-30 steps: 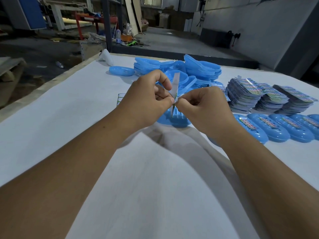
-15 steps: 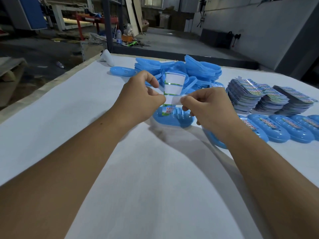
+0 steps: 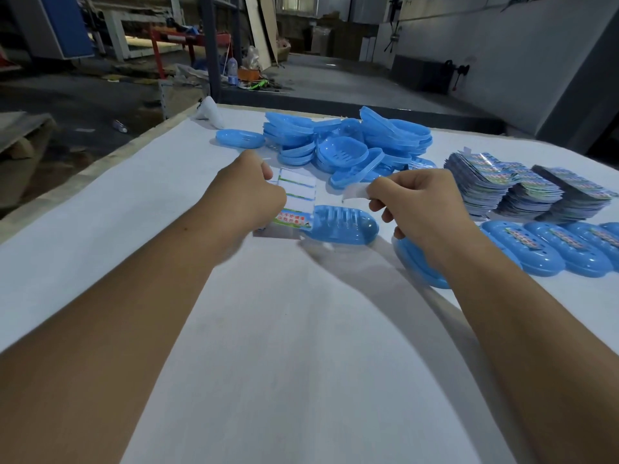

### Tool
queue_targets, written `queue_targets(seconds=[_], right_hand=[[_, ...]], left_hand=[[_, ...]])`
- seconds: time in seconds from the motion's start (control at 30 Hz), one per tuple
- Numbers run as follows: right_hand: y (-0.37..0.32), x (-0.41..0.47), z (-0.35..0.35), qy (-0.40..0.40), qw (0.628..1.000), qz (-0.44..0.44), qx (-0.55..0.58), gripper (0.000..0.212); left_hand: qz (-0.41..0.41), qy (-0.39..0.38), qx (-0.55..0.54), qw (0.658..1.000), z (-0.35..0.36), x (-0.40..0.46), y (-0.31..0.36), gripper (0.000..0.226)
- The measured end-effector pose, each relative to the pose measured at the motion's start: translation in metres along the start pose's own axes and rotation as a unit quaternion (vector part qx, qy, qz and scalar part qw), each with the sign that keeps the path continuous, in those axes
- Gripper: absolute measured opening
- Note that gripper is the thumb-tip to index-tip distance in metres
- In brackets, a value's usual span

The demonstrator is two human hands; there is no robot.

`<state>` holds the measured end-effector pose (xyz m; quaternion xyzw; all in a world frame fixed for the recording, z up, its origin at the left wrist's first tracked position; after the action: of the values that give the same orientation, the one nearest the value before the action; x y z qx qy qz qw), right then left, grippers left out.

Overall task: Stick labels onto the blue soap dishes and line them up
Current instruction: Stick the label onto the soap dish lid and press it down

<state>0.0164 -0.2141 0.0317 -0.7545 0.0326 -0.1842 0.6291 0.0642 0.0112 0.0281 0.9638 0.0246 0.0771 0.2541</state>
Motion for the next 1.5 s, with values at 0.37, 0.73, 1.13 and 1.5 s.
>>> queue_targets(seconds=[0.37, 0.73, 1.13, 1.5], right_hand=[[0.0, -0.003, 0.006, -0.022, 1.0, 0.015, 0.0, 0.02], [0.003, -0.004, 0.01, -0.031, 0.997, -0.027, -0.059, 0.028], [0.0, -0.006, 0.011, -0.058, 0.996, -0.034, -0.05, 0.028], [0.0, -0.002, 0.011, -0.044, 0.989, -0.093, -0.102, 0.026]], left_hand=[[0.008, 0.043, 0.356, 0.933, -0.012, -0.006, -0.008, 0.026], [0.153, -0.005, -0.183, 0.971, 0.014, -0.033, 0.039, 0.017], [0.133, -0.029, -0.206, 0.969, 0.023, -0.037, 0.04, 0.014], [0.072, -0.003, -0.213, 0.974, 0.016, -0.025, 0.03, 0.019]])
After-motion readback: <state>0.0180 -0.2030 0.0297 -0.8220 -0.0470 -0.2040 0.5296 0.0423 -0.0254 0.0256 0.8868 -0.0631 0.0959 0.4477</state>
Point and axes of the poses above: each hand's wrist, its own x-axis towards the middle knuckle, its own z-axis out of the palm, y = z × x, the point moved 4 cm from there along x, towards the middle knuckle, and after that the axes turned 15 degrees about x, right-handed, at the moved point
